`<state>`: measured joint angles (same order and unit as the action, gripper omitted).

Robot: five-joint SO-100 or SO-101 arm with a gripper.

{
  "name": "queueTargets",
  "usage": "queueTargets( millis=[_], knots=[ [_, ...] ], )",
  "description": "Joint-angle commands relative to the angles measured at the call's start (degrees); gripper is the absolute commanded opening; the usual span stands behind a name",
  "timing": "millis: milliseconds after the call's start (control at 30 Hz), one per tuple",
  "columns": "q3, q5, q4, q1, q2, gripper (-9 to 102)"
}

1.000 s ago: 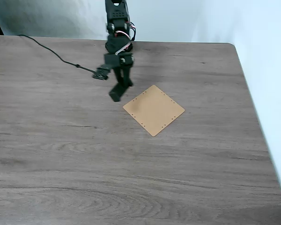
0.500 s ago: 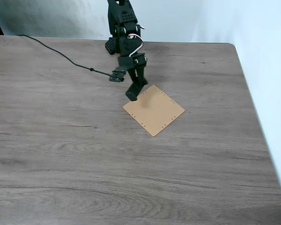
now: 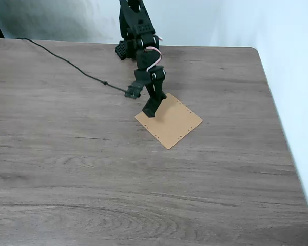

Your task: Grasp a black block and then place it on the board.

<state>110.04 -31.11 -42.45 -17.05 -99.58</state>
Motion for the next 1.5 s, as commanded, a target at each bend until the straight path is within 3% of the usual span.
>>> queueTargets(
  millis=[0,833,1400,1467],
  knots=[
    [-4.66,-1.93,1.49,-0.35,0.53,0],
    [-21.71,-1.41,1.05,-4.39,19.34,0],
    [-21.45,-1.67,-1.93,-8.88,20.04,0],
    [-21.27,-2.55,-2.72,-9.23,19.95,7]
  ],
)
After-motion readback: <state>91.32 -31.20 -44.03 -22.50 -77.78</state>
